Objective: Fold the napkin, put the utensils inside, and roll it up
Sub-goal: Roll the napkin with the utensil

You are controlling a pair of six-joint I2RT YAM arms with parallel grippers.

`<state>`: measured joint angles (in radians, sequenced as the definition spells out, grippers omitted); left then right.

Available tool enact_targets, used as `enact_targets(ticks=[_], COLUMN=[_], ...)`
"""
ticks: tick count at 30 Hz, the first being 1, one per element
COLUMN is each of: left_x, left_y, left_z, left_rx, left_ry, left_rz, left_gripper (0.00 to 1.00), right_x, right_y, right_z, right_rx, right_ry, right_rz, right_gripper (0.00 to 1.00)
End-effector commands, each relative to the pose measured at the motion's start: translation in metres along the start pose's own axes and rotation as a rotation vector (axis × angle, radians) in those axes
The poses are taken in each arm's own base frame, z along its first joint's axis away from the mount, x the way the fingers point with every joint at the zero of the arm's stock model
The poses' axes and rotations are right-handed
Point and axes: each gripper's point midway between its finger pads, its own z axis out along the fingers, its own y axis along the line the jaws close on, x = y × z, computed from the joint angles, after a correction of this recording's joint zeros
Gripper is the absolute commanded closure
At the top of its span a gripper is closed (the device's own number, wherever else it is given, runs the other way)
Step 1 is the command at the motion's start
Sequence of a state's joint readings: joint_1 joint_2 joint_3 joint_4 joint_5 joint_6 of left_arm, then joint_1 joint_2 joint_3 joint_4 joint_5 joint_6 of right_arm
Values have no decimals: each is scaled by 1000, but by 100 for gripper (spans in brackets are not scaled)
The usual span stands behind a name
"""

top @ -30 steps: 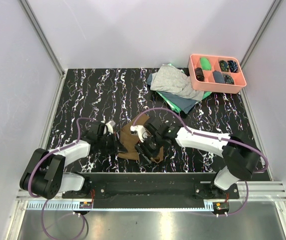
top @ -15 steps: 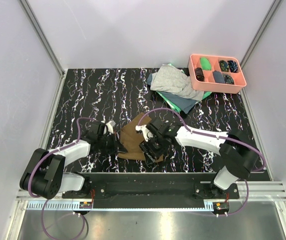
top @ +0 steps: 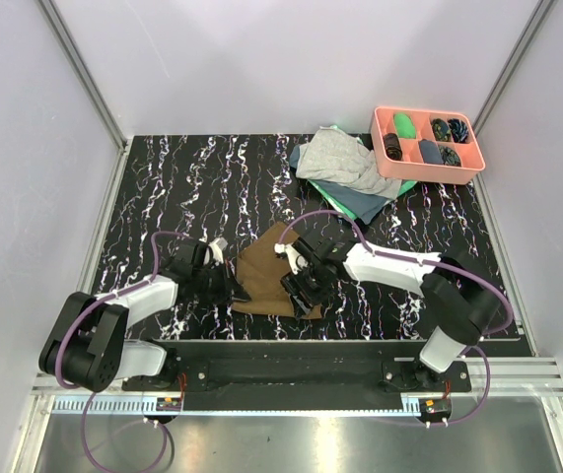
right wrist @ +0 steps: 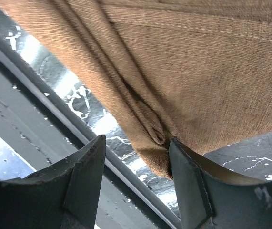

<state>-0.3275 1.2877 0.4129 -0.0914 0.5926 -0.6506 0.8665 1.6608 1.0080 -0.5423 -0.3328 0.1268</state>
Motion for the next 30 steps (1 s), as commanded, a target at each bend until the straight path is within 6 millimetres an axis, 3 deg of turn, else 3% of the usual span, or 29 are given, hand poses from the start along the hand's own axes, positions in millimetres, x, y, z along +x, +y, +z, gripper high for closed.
enact_targets(ticks=[1, 5, 10, 13, 17, 24, 30], left_x=[-8, -9, -15, -12, -11, -10, -9], left_y=[-8, -11, -14, -13, -12, -12, -10], left_z=[-1, -2, -3, -2, 1, 2, 2], left_rx=[11, 14, -2, -3, 3, 7, 6], left_ry=[-1, 8, 26, 57, 80, 91, 99], left_rz=[35, 45, 76, 74, 66, 62, 60], left_gripper=[100, 100, 100, 100, 100, 100, 100], right_x=[-9, -36, -73, -83, -82, -86, -87], right_y=[-5, 18, 48, 68, 86, 80, 70], right_z=[-6, -33, -64, -60, -36, 7, 28], right_rx=[22, -12, 114, 113, 105, 172, 216], right_ry=[-16, -124, -337, -423, -478, -456, -412], right_rz=[-22, -124, -322, -417, -508, -578, -636], right_gripper=[36, 36, 33, 34, 36, 36, 36])
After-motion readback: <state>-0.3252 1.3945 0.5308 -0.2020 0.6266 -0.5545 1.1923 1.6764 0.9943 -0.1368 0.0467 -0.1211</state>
